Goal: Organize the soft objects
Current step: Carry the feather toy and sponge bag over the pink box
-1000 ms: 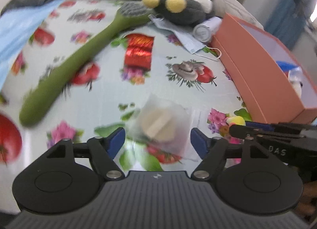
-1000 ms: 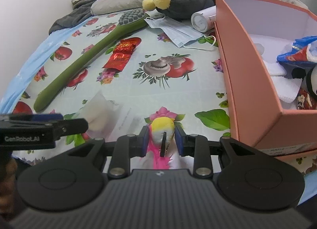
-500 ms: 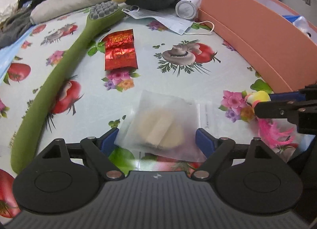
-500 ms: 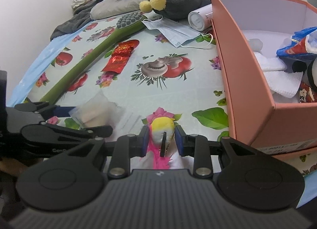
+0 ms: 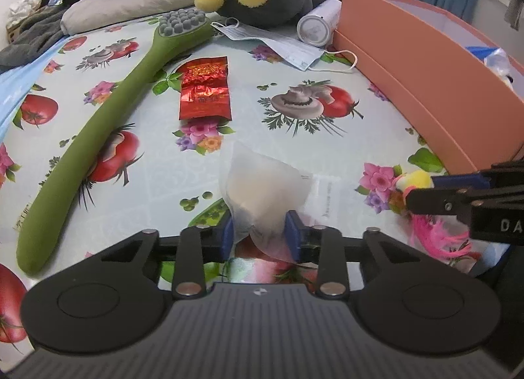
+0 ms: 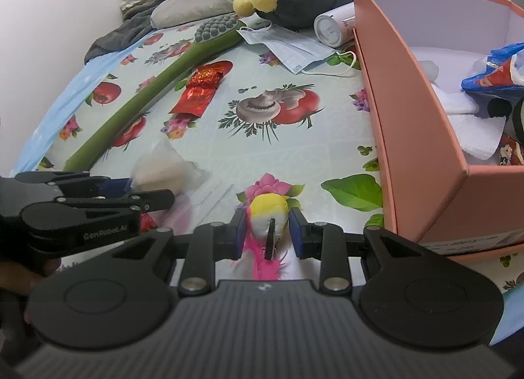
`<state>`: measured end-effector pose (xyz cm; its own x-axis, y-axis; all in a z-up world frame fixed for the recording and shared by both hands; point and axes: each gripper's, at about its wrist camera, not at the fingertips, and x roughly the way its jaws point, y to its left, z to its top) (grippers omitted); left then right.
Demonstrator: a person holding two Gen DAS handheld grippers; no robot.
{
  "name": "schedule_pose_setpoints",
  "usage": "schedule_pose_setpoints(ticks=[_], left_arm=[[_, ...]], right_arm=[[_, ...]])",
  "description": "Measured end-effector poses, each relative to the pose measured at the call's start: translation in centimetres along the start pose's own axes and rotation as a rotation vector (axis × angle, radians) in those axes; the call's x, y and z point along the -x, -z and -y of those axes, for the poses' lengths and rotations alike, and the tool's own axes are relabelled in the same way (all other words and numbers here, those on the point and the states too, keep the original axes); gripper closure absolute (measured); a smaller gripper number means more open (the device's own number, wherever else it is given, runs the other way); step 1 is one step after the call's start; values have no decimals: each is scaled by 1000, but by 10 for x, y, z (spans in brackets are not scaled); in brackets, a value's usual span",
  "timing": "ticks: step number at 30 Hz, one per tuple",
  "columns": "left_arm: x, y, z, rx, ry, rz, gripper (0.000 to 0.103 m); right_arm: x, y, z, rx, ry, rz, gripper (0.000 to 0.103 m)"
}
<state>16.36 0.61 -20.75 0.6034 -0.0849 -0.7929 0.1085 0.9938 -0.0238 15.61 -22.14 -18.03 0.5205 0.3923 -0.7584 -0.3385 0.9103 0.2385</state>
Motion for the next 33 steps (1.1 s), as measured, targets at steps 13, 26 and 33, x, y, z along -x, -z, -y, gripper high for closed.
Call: schedule_pose_setpoints(ticks=[13,26,33], left_arm=[[26,-8,-8,203,19,71,87],[94,-35,-6,260,62,182,88],[136,-46,4,237,81,243,88]], right_arm=[[26,-12,-9,22,18,66,71],[85,-33,-31,39,42,197,71],[120,-42,-38,35,36,257,71]])
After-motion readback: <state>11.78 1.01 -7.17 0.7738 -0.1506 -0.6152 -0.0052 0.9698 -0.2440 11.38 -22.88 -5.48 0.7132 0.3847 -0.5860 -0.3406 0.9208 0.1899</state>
